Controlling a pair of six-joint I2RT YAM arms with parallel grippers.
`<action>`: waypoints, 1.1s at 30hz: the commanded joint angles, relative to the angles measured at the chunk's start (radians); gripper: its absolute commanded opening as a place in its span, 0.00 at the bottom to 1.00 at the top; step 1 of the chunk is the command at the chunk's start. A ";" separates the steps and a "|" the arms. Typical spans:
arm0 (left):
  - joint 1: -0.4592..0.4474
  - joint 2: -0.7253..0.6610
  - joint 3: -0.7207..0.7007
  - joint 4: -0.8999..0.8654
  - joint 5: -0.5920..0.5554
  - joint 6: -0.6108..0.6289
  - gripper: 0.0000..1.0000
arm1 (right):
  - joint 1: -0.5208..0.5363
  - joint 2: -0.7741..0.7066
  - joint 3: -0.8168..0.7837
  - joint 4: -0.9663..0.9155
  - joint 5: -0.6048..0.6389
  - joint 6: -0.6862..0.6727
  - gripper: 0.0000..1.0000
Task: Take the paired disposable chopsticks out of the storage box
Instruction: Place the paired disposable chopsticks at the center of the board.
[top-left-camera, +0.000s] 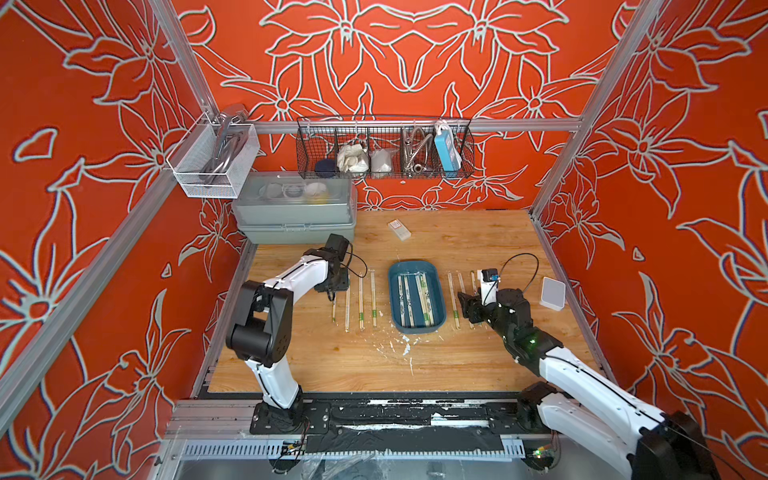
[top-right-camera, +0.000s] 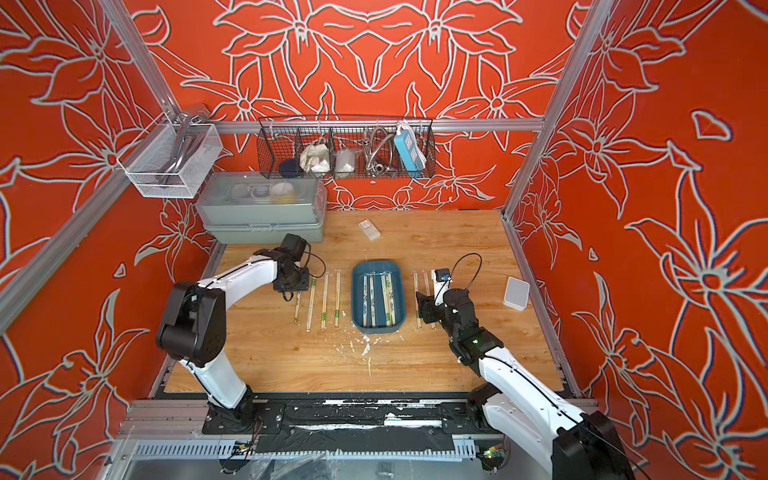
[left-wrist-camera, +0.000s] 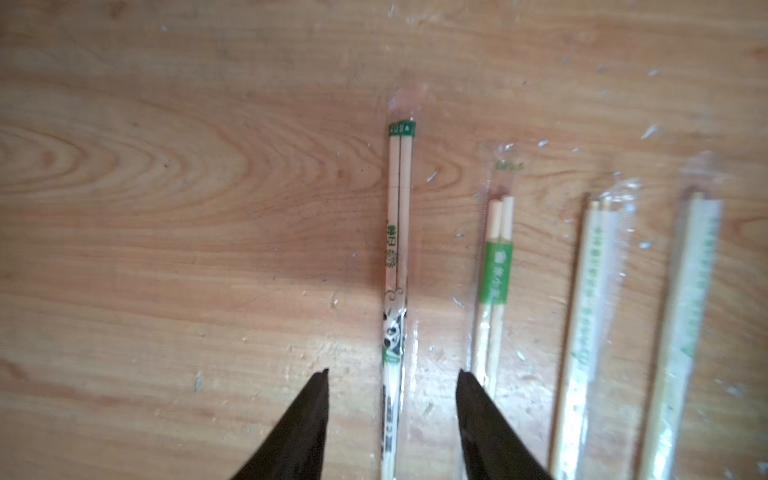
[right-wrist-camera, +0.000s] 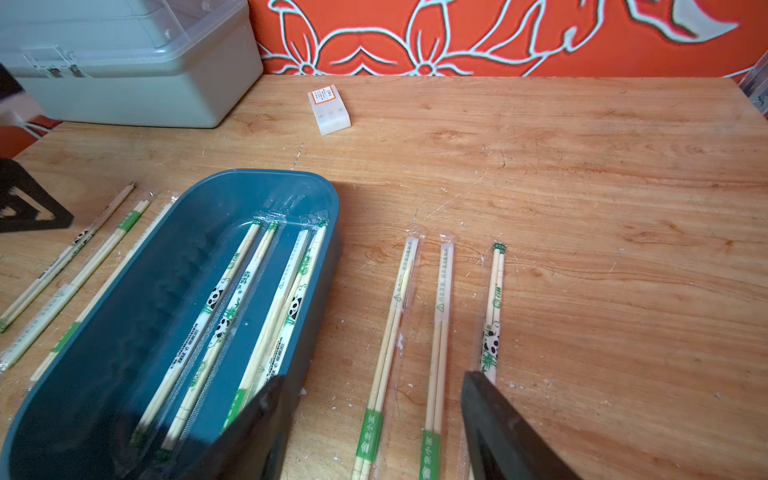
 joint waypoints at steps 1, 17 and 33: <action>-0.008 -0.110 -0.054 0.031 0.007 -0.034 0.52 | 0.008 0.002 0.002 0.022 -0.018 0.002 0.69; -0.099 -0.855 -0.800 0.742 0.334 0.102 0.64 | 0.169 0.382 0.594 -0.574 -0.079 0.057 0.53; -0.184 -1.032 -0.919 0.788 0.380 0.171 0.75 | 0.230 0.960 1.094 -0.894 0.135 0.121 0.41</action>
